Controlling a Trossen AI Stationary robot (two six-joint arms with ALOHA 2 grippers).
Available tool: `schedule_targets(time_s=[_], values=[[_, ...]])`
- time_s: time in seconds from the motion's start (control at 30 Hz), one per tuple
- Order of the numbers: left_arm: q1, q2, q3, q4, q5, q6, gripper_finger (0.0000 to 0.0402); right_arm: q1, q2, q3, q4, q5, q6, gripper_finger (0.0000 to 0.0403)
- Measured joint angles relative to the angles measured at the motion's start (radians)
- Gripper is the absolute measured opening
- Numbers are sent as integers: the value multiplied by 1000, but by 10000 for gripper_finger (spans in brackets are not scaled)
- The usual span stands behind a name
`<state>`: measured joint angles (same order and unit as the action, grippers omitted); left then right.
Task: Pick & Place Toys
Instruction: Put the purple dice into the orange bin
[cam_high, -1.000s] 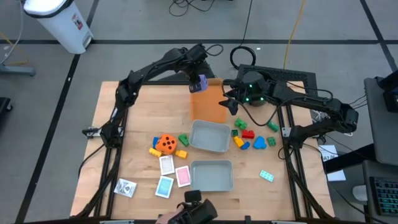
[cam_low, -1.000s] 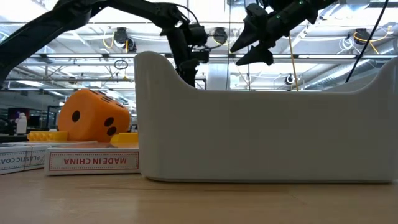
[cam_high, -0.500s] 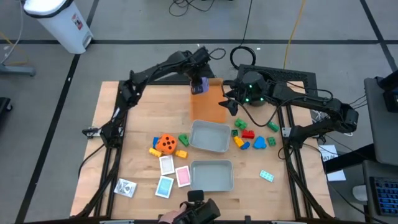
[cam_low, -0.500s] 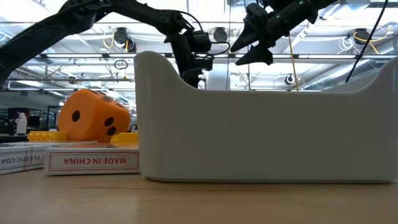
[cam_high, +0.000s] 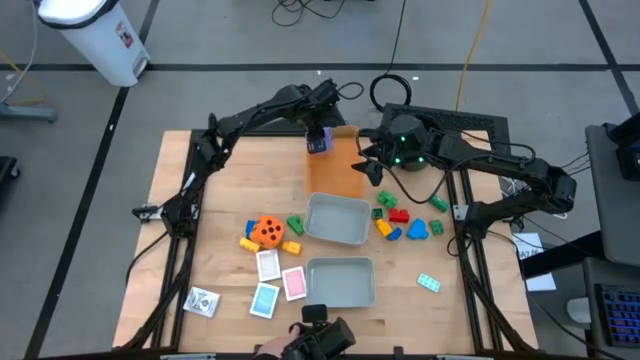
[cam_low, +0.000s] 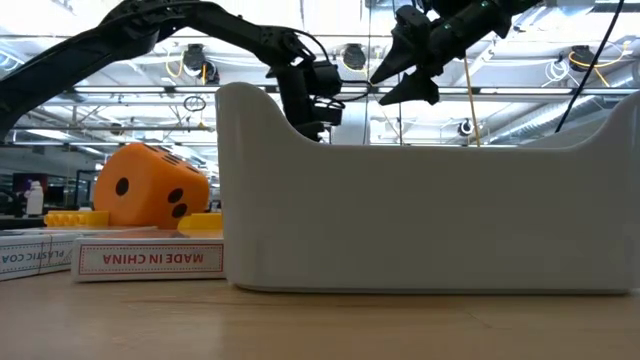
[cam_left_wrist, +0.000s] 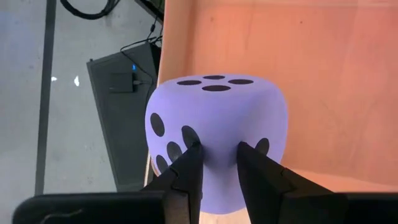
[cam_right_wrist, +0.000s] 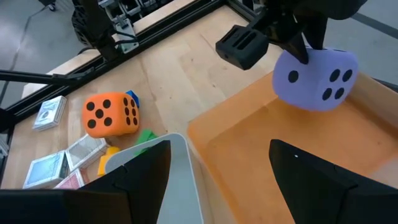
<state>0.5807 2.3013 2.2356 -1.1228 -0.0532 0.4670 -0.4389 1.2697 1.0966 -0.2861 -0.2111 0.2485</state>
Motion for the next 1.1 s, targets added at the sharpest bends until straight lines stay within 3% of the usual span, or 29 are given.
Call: schedule_targets(time_s=[0.93,1.1], values=[[-1,5,0,11,-28,1,93,0,0,-1,-12,-1,0,265],[-1,5,0,13,-18,0,120,0,0,-1,-13,-1,0,265]])
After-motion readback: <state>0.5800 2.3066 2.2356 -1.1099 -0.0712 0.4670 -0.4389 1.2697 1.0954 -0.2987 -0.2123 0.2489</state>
